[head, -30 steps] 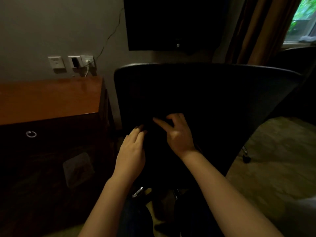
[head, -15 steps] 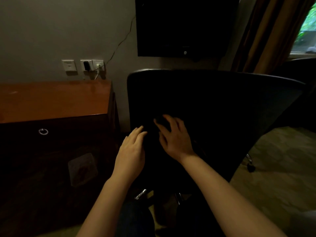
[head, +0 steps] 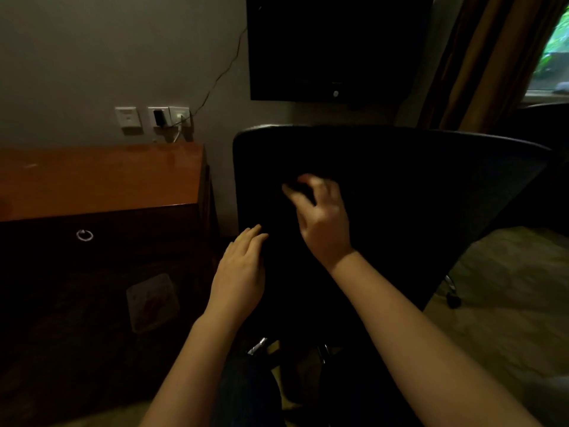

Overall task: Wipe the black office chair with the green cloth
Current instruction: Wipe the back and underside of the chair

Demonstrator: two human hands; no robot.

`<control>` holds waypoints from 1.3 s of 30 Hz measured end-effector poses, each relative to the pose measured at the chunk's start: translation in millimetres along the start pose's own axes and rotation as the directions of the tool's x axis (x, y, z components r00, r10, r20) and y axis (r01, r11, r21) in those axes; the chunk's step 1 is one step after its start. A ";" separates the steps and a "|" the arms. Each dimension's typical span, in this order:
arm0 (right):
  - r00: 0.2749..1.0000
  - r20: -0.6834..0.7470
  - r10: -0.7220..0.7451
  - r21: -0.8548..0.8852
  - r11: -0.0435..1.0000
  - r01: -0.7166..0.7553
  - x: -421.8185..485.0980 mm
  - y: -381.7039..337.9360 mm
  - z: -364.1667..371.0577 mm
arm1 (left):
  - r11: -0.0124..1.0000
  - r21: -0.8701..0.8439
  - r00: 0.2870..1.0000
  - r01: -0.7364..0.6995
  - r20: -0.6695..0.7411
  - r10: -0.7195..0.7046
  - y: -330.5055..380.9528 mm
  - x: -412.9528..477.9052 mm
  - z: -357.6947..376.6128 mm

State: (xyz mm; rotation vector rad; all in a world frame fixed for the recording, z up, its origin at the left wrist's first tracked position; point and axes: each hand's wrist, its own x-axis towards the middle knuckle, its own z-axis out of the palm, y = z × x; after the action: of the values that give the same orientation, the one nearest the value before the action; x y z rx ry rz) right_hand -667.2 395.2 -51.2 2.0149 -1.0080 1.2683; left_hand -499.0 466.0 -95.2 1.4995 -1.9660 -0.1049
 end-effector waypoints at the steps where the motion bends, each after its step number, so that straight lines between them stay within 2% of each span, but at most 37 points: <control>1: 0.997 0.068 -0.024 -0.029 0.999 0.026 -9.7 1.6 6.6 | 1.000 0.000 1.000 -0.004 0.002 0.004 -0.7 -0.6 -0.1; 6: 0.949 0.313 -0.035 -0.080 0.995 0.063 -59.3 6.2 38.3 | 1.000 0.022 1.000 0.009 -0.007 -0.009 -8.4 1.1 2.8; 14: 0.822 0.550 -0.146 -0.068 0.974 0.218 -100.9 12.7 49.3 | 0.998 0.064 0.998 -0.012 0.056 0.008 -3.1 0.5 17.0; 16: 0.842 0.524 -0.129 -0.055 0.981 0.184 -106.4 17.9 45.1 | 0.998 0.066 0.998 -0.022 0.056 0.018 -1.5 -0.2 18.1; 21: 0.950 0.279 -0.140 -0.049 0.986 0.160 -75.3 31.1 17.2 | 0.996 0.069 0.997 -0.053 0.064 0.048 5.6 2.8 21.4; 23: 0.978 0.202 -0.051 -0.013 0.998 0.055 -55.9 39.3 1.5 | 0.994 0.067 0.995 -0.086 0.065 0.082 15.0 6.3 24.2; 26: 0.992 0.003 0.124 -0.013 0.992 -0.124 -27.7 62.9 -30.6 | 0.987 0.035 0.987 -0.156 0.040 0.155 31.3 12.6 28.5; 29: 0.978 -0.108 0.178 -0.057 0.981 -0.185 -13.3 83.8 -63.5 | 0.982 0.029 0.982 -0.187 0.036 0.186 46.8 18.4 33.5; 32: 0.986 -0.092 0.136 -0.065 0.988 -0.142 -20.8 97.0 -79.4 | 0.979 0.061 0.980 -0.194 0.062 0.190 63.5 22.1 40.6; 39: 0.977 0.049 0.209 -0.003 0.978 -0.209 -51.0 113.2 -97.4 | 0.957 0.132 0.965 -0.259 0.062 0.253 96.4 30.0 40.5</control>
State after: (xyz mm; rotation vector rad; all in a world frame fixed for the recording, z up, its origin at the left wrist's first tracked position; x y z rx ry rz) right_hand -822.8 420.8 -51.8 1.9911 -1.2701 1.3318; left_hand -605.0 459.5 -71.6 1.3210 -2.2248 0.1143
